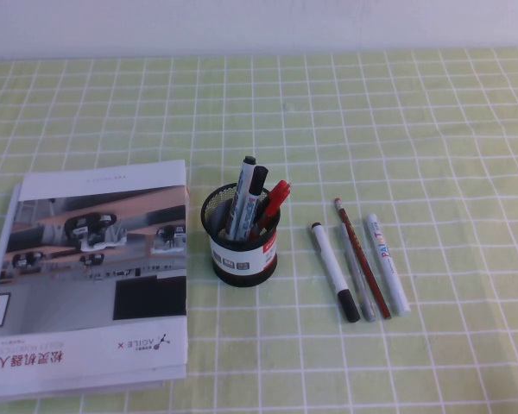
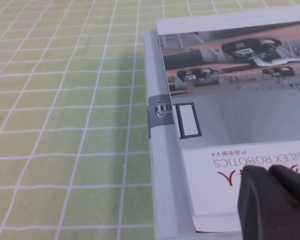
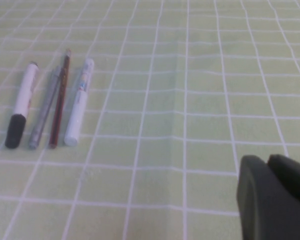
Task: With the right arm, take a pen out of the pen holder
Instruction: 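Take a marker out of the pen holder and lay it on the table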
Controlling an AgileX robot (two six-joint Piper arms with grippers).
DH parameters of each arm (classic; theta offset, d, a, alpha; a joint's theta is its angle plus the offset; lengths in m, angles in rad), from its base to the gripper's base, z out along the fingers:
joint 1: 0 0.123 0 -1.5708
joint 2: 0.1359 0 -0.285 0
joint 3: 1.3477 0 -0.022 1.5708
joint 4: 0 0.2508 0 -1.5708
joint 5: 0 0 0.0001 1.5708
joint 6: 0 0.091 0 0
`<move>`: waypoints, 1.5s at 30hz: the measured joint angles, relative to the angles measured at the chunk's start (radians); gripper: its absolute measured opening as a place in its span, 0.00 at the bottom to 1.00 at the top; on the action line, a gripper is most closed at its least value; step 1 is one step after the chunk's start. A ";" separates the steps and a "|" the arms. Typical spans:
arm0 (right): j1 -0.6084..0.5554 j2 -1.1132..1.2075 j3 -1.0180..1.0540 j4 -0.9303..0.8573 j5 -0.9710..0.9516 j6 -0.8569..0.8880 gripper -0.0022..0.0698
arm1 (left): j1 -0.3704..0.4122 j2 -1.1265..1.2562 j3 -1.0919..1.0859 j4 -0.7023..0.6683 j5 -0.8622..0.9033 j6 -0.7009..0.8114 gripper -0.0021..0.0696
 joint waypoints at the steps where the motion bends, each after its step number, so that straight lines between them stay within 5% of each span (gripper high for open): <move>1: 0.000 0.000 0.000 0.015 -0.020 0.000 0.01 | 0.000 0.000 0.000 0.000 0.000 0.000 0.02; 12: 0.000 0.000 0.000 0.377 -0.211 0.000 0.01 | 0.000 0.000 0.000 0.000 0.000 0.000 0.02; 22: 0.000 0.000 0.000 0.528 -0.288 0.000 0.01 | 0.000 0.000 0.000 0.000 0.000 0.000 0.02; 29: 0.000 0.035 -0.090 0.574 -0.130 0.000 0.01 | 0.000 0.000 0.000 0.000 0.000 0.000 0.02; 45: 0.000 0.604 -0.412 0.461 0.167 -0.103 0.01 | 0.000 0.000 0.000 0.000 0.000 0.000 0.02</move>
